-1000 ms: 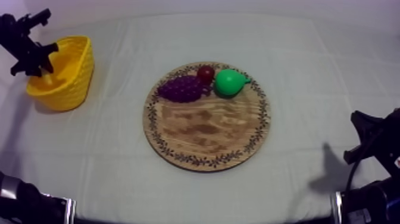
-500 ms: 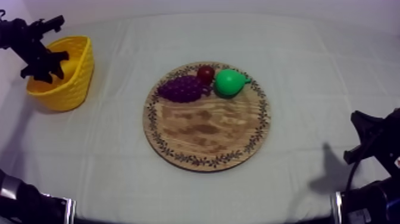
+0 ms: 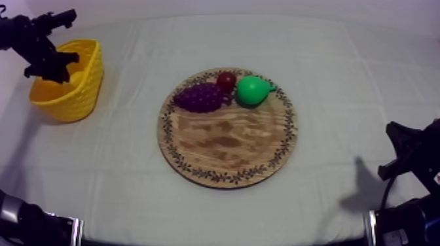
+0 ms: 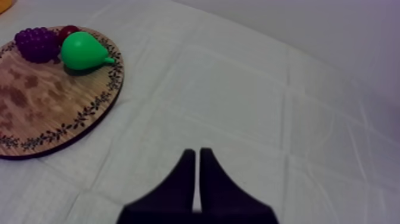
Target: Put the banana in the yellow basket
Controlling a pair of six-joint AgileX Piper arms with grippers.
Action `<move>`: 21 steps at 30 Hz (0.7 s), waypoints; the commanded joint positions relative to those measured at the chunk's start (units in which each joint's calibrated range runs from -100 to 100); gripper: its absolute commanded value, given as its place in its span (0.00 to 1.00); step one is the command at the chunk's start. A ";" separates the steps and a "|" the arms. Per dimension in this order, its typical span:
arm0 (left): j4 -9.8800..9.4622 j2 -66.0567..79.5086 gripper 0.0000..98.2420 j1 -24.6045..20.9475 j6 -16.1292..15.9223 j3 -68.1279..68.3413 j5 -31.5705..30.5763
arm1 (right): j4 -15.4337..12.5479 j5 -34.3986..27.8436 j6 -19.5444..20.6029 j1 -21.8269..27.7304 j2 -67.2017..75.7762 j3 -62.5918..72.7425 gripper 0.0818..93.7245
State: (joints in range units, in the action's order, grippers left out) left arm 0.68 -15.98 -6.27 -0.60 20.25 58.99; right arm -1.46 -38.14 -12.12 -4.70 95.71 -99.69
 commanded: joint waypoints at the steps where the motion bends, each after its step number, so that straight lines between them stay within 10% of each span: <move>1: 0.40 3.95 0.03 1.48 -1.31 0.84 0.00 | -0.03 0.00 0.00 0.03 0.04 0.03 0.00; 10: 2.24 28.09 0.00 11.67 -5.67 4.78 0.47 | -0.03 0.00 -0.02 0.03 0.04 0.03 0.00; 21: 5.59 64.01 0.00 12.64 -8.37 22.25 -3.66 | -0.03 0.00 0.00 0.03 0.04 0.03 0.00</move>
State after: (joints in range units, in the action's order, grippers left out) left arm 6.38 34.19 6.49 -9.40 37.21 56.08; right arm -1.46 -38.14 -12.12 -4.70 95.71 -99.69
